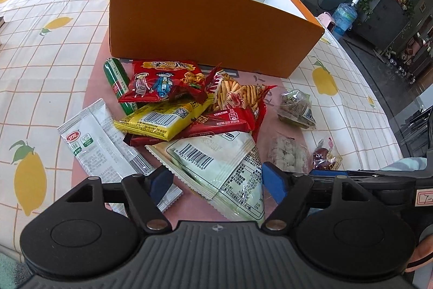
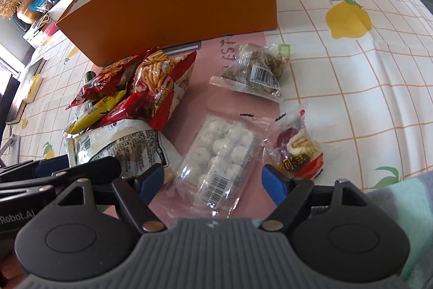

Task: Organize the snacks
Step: 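Grasp the white-green chip bag with the left tool while the right tool grasps the white candy tray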

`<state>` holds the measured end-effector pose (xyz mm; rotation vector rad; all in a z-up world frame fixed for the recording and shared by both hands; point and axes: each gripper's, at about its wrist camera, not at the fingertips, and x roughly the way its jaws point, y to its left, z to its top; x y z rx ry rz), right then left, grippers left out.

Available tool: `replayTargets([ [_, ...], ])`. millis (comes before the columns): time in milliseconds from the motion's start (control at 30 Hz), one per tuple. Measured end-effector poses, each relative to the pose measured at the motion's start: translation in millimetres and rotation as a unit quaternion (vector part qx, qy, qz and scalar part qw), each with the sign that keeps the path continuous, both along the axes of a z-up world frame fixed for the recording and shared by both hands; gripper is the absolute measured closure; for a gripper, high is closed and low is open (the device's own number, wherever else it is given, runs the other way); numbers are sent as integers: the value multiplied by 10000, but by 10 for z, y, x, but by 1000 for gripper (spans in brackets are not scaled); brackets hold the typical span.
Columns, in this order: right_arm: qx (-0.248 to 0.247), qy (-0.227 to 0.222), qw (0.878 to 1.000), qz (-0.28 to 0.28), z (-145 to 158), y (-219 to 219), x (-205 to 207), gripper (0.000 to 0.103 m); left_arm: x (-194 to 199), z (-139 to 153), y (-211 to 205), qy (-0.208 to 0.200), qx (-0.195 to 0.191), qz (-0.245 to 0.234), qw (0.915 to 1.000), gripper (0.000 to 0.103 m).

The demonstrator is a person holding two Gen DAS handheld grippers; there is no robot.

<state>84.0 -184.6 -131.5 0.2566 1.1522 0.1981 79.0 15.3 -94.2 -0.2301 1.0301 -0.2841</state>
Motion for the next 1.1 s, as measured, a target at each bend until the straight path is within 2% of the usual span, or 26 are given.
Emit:
replayTargets([
  [100,46,60,10000,13,-49,7,41,27,41,-48,30,80,-199,39,9998,16],
  [267,-19,-18,10000,25,-63,29,52,30,66,-98,48,83,-290,27,9995,16],
  [367,-235,-118,9996,83,-51,77,19,37,57,-114,26,40,-242,-50,9997,21],
  [467,-291,-162,9994,112,-48,77,9,39,35,-117,-10,-32,-87,-150,9998,32],
  [733,-212,-221,9995,74,-32,42,-34,42,-31,-88,-48,-202,105,-171,9996,47],
  [1100,-230,-447,9987,106,161,3,-194,44,-244,45,-88,-309,307,-256,9987,53],
])
